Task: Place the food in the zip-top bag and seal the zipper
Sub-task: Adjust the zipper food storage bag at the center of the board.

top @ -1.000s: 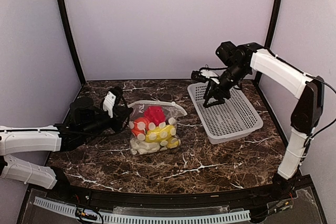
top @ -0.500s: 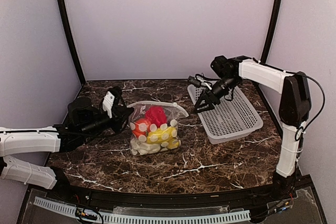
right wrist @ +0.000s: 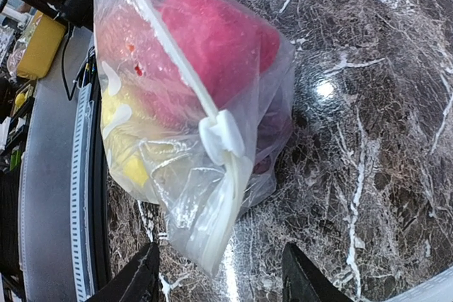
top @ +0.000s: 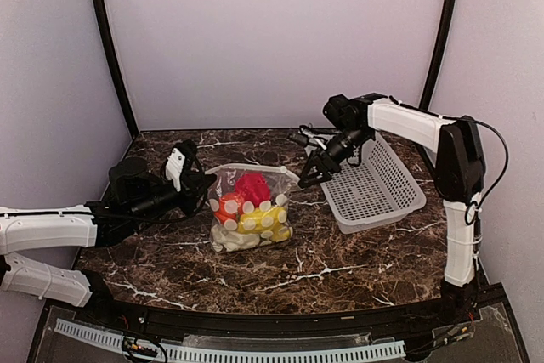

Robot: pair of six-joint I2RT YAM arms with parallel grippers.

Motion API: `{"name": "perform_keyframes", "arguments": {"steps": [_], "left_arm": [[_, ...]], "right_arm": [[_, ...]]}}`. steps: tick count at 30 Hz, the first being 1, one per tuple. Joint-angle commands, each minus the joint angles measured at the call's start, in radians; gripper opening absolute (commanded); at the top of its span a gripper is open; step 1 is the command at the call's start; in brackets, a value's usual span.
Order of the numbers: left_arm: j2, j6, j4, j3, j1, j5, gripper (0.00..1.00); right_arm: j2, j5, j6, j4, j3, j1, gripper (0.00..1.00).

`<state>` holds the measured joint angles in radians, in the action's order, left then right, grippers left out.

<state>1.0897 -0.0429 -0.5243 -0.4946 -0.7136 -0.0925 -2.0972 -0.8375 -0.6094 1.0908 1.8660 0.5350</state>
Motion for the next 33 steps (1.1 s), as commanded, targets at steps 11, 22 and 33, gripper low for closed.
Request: {"name": "perform_keyframes", "arguments": {"steps": [11, 22, 33], "left_arm": [[-0.014, -0.018, 0.019, -0.028, -0.001, 0.01, 0.01], [-0.088, -0.032, 0.08, -0.035, -0.001, 0.057, 0.01], [-0.049, -0.027, 0.065, -0.062, -0.001, 0.041, 0.01]], "right_arm": [[-0.045, -0.069, -0.128, 0.204, 0.133, 0.012, 0.0], [0.127, 0.396, -0.221, 0.167, 0.286, -0.041, 0.0], [0.263, 0.449, -0.257, 0.072, 0.133, 0.041, 0.0]]}}
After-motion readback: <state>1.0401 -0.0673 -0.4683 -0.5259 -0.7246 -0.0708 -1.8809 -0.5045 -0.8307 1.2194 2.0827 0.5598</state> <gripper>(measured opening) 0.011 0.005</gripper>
